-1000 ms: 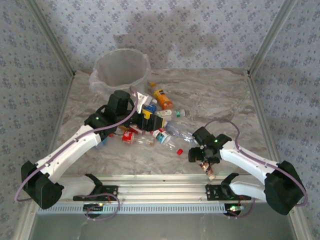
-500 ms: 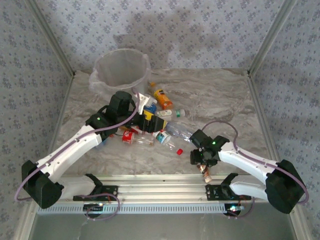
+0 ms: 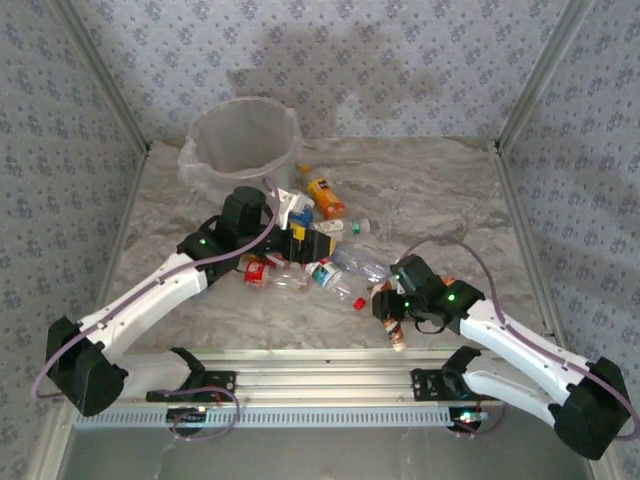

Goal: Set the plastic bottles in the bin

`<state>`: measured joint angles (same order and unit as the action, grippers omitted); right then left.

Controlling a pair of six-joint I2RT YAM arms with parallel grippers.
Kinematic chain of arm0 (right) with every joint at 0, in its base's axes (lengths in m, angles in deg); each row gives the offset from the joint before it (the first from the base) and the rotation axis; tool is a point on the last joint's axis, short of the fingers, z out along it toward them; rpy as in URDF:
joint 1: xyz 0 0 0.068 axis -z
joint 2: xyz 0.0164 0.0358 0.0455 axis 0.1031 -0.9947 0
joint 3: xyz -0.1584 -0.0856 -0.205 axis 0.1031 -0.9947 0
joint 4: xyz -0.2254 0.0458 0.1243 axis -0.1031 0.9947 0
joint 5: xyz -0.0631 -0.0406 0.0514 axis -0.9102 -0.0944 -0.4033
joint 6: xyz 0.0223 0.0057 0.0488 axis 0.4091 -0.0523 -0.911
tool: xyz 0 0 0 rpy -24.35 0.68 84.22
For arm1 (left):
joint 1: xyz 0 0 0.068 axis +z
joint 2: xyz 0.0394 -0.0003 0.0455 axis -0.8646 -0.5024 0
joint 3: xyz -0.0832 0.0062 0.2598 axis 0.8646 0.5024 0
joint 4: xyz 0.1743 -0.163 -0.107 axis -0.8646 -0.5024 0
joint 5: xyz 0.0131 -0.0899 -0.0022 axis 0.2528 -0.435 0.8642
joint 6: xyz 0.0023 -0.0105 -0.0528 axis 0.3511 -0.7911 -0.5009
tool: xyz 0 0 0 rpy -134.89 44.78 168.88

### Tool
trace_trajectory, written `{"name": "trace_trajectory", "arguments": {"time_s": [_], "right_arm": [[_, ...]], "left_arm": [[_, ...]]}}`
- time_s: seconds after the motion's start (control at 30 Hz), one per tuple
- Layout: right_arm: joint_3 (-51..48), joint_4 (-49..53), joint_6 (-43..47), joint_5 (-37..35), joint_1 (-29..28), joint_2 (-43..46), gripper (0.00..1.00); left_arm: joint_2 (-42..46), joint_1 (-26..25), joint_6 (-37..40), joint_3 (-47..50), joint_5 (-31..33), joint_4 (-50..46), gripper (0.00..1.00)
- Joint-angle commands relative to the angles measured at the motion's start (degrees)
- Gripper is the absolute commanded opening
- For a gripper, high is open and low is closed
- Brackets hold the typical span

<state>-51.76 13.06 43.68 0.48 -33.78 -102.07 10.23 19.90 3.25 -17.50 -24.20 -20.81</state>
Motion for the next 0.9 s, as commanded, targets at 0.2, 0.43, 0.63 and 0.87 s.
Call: {"name": "trace_trajectory", "arguments": {"time_s": [0.2,0.43,0.63,0.87], "right_arm": [[8.7,-11.4,0.9,17.8,11.1,1.4,0.50],[14.9,-20.2,-4.3,25.9,15.3,-1.5,0.49],[18.9,-25.9,-10.1,30.0,16.8,-4.4,0.49],[19.5,-31.2,-15.1,32.4,16.8,-5.2,0.49]], "left_arm": [[1.4,-1.1,-4.9,5.5,-8.9,15.8,1.00],[0.4,-3.5,-5.4,6.9,-12.0,22.8,1.00],[-1.2,-5.8,-3.5,5.9,-10.5,24.0,1.00],[-3.8,-7.4,-3.2,4.4,-6.8,24.4,0.96]]}}
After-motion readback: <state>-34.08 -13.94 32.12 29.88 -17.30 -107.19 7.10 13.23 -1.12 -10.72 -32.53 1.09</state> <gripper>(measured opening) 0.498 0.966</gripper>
